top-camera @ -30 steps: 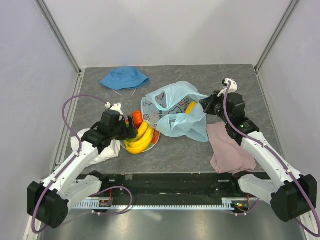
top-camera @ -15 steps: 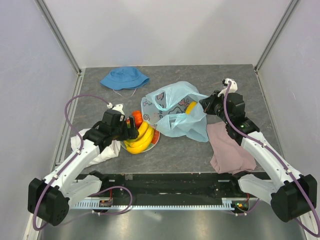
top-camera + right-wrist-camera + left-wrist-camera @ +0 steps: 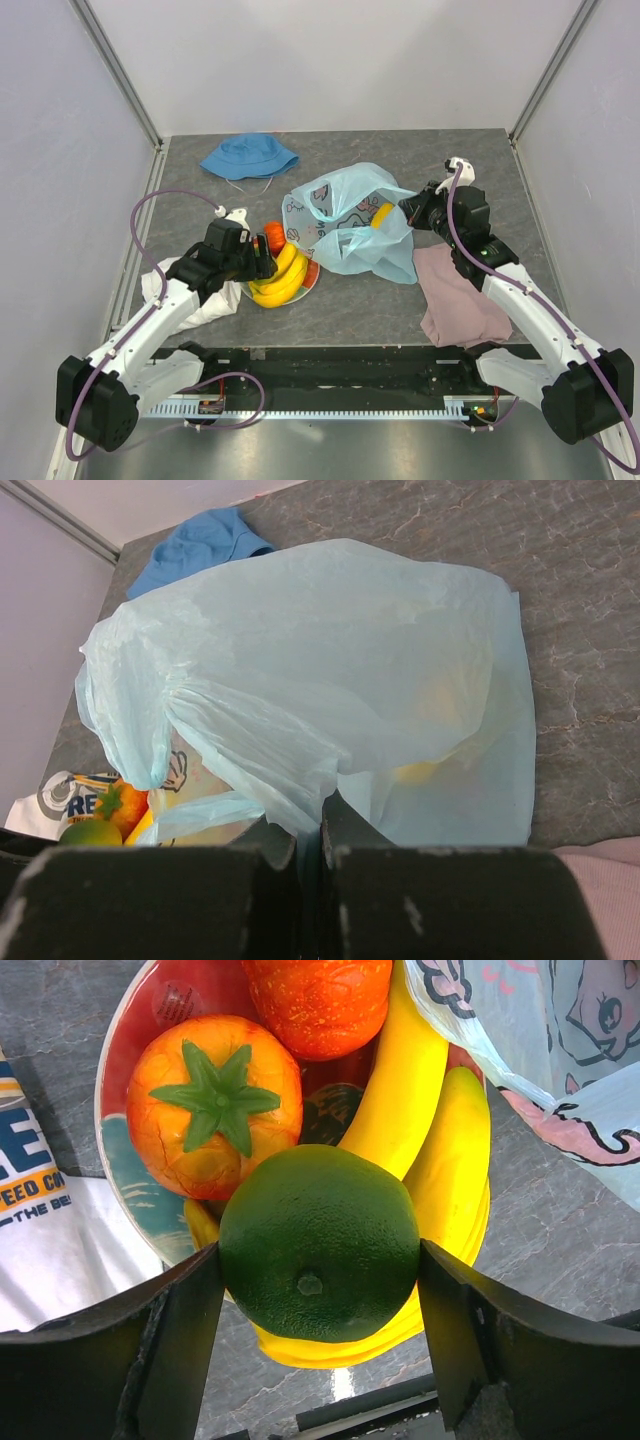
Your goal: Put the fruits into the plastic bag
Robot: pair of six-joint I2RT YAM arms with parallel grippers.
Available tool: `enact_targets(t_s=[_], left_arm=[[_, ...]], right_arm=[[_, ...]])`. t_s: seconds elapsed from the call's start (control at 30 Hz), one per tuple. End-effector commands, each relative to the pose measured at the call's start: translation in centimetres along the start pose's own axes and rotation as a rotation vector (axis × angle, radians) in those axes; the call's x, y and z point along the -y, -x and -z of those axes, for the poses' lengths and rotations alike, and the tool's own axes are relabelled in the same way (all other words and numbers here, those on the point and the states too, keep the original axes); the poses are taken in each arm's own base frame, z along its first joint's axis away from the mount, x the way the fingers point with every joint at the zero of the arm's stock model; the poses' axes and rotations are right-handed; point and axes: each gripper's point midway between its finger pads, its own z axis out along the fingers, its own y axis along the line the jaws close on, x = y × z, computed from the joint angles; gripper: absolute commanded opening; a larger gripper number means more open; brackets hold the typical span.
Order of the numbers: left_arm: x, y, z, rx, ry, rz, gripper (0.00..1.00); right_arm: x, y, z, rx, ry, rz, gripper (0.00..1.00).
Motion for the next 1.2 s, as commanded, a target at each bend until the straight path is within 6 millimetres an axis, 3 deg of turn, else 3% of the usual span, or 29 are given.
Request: enact_targets(t_s=[0.0, 0.5, 0.87, 1.17], left_arm=[[0.3, 0.5, 0.2, 0.022, -0.016, 0.004, 0.75], [1.2, 1.5, 1.4, 0.075, -0.076, -0.04, 0.69], [2.6, 4.7, 5.0, 0.302, -0.169, -0.053, 0.64], [5.9, 7.5, 6.1, 0.411, -0.325, -0.031, 0.59]], right_arm=[[-0.2, 0.7, 0.2, 0.035, 0.009, -0.005, 0.0], [-0.4, 1.0, 0.5, 0.045, 0.013, -0.008, 0.0], [-0.5, 1.3, 0.6, 0.049, 0.016, -0.006, 0.0], [-0.8, 1.0, 0.4, 0.041, 0.033, -0.014, 0.0]])
